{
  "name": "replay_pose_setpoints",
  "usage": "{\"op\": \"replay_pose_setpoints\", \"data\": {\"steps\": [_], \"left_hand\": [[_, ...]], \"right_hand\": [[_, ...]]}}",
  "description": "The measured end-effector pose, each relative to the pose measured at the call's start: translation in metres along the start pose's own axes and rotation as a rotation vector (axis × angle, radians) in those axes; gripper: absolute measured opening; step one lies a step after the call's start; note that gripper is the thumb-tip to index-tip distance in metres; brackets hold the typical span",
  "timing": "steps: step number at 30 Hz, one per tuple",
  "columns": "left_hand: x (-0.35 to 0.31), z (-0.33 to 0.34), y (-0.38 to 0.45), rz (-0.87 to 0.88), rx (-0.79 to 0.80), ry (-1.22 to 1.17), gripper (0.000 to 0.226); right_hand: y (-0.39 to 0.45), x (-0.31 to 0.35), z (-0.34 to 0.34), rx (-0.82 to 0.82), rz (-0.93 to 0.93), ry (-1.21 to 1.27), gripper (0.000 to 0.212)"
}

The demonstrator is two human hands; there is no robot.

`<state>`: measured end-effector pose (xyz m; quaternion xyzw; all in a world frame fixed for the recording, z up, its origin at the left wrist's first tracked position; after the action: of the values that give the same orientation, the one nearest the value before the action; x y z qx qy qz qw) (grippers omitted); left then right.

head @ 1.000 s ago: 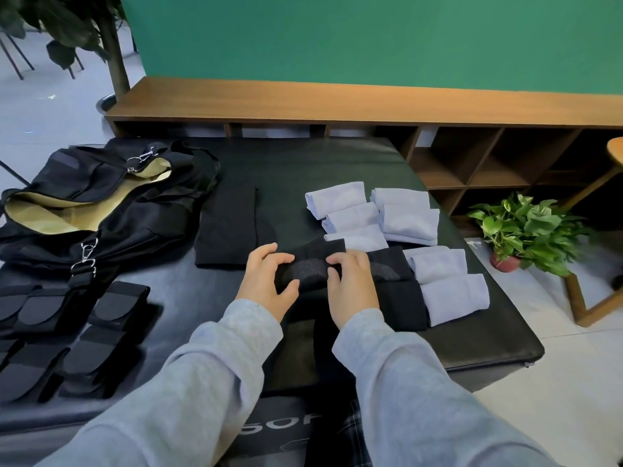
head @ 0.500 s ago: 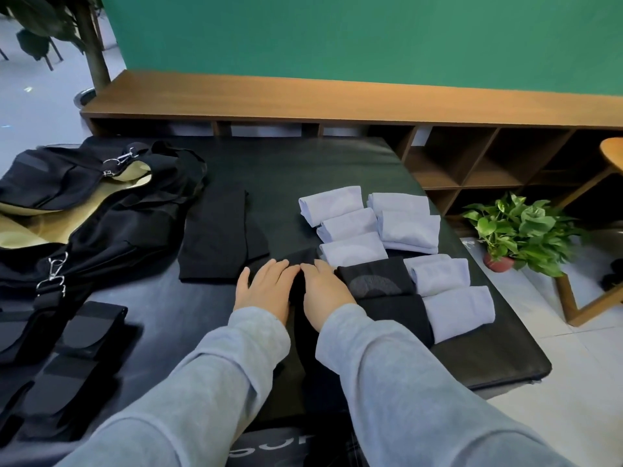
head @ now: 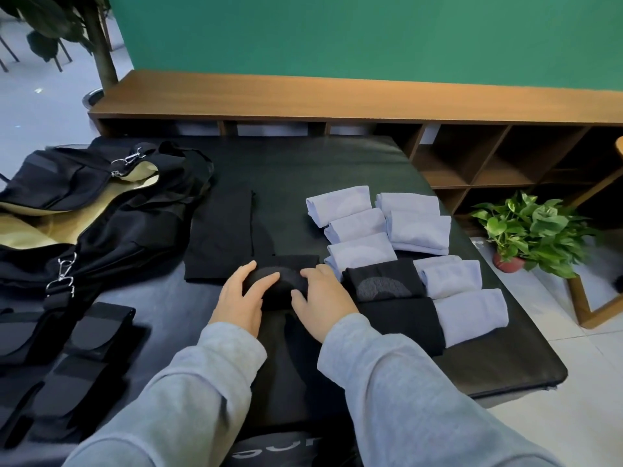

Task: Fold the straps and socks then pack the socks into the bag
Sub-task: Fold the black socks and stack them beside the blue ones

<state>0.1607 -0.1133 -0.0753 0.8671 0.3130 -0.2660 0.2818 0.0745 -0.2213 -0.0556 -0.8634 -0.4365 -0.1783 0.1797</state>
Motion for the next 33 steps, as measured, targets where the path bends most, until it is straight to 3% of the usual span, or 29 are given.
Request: {"op": "replay_pose_setpoints", "data": {"steps": [4,10,12,15,18,21,28,33], "left_hand": [[-0.012,0.007,-0.005,0.143,0.064,-0.033,0.066],[-0.013,0.008,-0.002,0.102,0.089,0.004,0.059],[-0.011,0.002,0.002,0.103,0.041,0.089,0.058],[0.01,-0.015,0.002,-0.07,-0.098,0.169,0.046],[0.021,-0.016,0.001,-0.149,-0.118,0.2,0.027],[0.025,-0.009,0.002,-0.18,-0.077,0.267,0.031],[0.031,-0.007,0.004,-0.316,0.008,0.365,0.052],[0.034,-0.018,-0.007,-0.319,-0.05,0.319,0.059]], "right_hand": [[-0.006,0.0,-0.014,-0.142,0.023,-0.079,0.054],[-0.013,0.013,-0.008,-0.391,-0.028,-0.401,0.074],[-0.014,0.01,0.001,-0.415,-0.02,-0.427,0.083],[-0.022,0.01,0.014,-0.429,-0.069,-0.4,0.089],[-0.034,0.014,0.031,-0.407,-0.208,-0.378,0.07],[-0.034,0.012,0.04,-0.37,-0.25,-0.343,0.052],[-0.029,0.007,0.042,-0.357,-0.21,-0.336,0.051],[-0.034,0.007,0.037,-0.422,-0.23,-0.316,0.052]]}}
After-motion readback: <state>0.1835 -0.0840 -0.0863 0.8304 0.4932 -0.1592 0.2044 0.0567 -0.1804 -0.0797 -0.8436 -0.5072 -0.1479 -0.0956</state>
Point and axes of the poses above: each hand's wrist, its own y-axis towards the middle knuckle, its own z-axis out of the palm, x = y × z, the point moved 10 cm from there along y, towards the middle knuckle, and after that the axes turned 4 degrees about -y, right-handed, at the moved point
